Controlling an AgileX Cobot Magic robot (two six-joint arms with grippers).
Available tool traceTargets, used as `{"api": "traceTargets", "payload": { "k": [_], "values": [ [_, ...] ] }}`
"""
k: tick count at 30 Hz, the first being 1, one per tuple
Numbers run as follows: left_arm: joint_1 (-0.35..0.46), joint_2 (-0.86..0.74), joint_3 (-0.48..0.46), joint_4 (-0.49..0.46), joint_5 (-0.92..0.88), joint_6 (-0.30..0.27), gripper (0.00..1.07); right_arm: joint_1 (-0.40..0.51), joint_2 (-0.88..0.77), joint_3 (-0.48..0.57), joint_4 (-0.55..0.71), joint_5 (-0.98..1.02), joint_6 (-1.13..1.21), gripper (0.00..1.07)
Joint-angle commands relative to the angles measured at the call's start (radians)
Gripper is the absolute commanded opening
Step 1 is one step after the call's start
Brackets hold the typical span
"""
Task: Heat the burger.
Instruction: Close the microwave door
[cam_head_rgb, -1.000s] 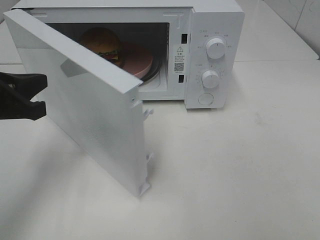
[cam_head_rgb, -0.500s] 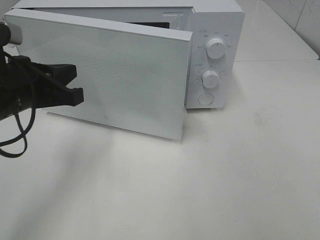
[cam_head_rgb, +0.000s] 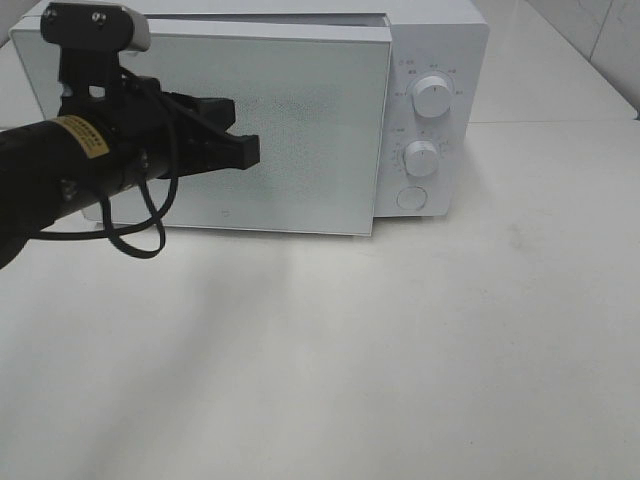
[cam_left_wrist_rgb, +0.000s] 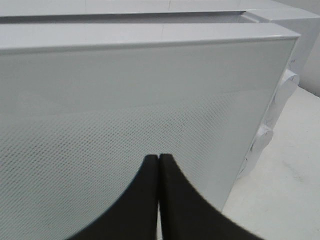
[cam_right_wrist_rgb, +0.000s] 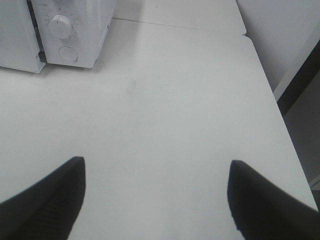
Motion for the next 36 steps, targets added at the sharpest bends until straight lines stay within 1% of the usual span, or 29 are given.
{"api": "traceTargets", "payload": {
  "k": [1,3,4,6,7,9,10,11,12,13,15,17,29,31,32,34,35,36],
  "values": [
    [-0.018,0.021,-0.043,-0.022,0.002,0.015,0.00,-0.006,-0.026,0.000,-0.003,-0.008,-0.015,0.76],
    [-0.031,0.046,-0.086,-0.058,0.002,0.018,0.00,-0.006,-0.026,0.000,-0.003,-0.008,-0.015,0.76],
    [-0.031,0.046,-0.086,-0.058,0.002,0.018,0.00,-0.006,-0.026,0.000,-0.003,-0.008,-0.015,0.76],
    [-0.042,0.077,-0.127,-0.103,0.004,0.019,0.00,-0.006,-0.026,0.000,-0.003,-0.008,-0.015,0.76],
    [-0.042,0.077,-0.127,-0.103,0.004,0.019,0.00,-0.006,-0.026,0.000,-0.003,-0.008,-0.015,0.76],
    [-0.042,0.109,-0.177,-0.108,0.020,0.018,0.00,-0.006,-0.026,0.000,-0.003,-0.008,-0.015,0.76],
    [-0.042,0.109,-0.177,-0.108,0.020,0.018,0.00,-0.006,-0.026,0.000,-0.003,-0.008,-0.015,0.76],
    [-0.042,0.129,-0.208,-0.108,0.039,0.018,0.00,-0.006,-0.026,0.000,-0.003,-0.008,-0.015,0.76],
    [-0.042,0.129,-0.208,-0.108,0.039,0.018,0.00,-0.006,-0.026,0.000,-0.003,-0.008,-0.015,0.76],
    [-0.042,0.147,-0.239,-0.108,0.049,0.018,0.00,-0.006,-0.026,0.000,-0.003,-0.008,-0.015,0.76],
    [-0.042,0.156,-0.254,-0.107,0.051,0.018,0.00,-0.006,-0.026,0.000,-0.003,-0.008,-0.015,0.76],
    [-0.042,0.183,-0.294,-0.107,0.055,0.018,0.00,-0.006,-0.026,0.000,-0.003,-0.008,-0.015,0.76],
    [-0.042,0.272,-0.396,-0.122,0.055,0.018,0.00,-0.006,-0.026,0.000,-0.003,-0.008,-0.015,0.76],
    [-0.042,0.297,-0.429,-0.122,0.055,0.018,0.00,-0.006,-0.026,0.000,-0.003,-0.008,-0.015,0.76],
    [-0.042,0.297,-0.429,-0.122,0.055,0.018,0.00,-0.006,-0.026,0.000,-0.003,-0.008,-0.015,0.76],
    [-0.042,0.321,-0.474,-0.124,0.075,0.019,0.00,-0.006,-0.026,0.000,-0.003,-0.008,-0.015,0.76],
    [-0.042,0.321,-0.474,-0.124,0.075,0.019,0.00,-0.006,-0.026,0.000,-0.003,-0.008,-0.015,0.76],
    [-0.042,0.332,-0.502,-0.138,0.097,0.031,0.00,-0.006,-0.026,0.000,-0.003,-0.008,-0.015,0.76]
  ]
}}
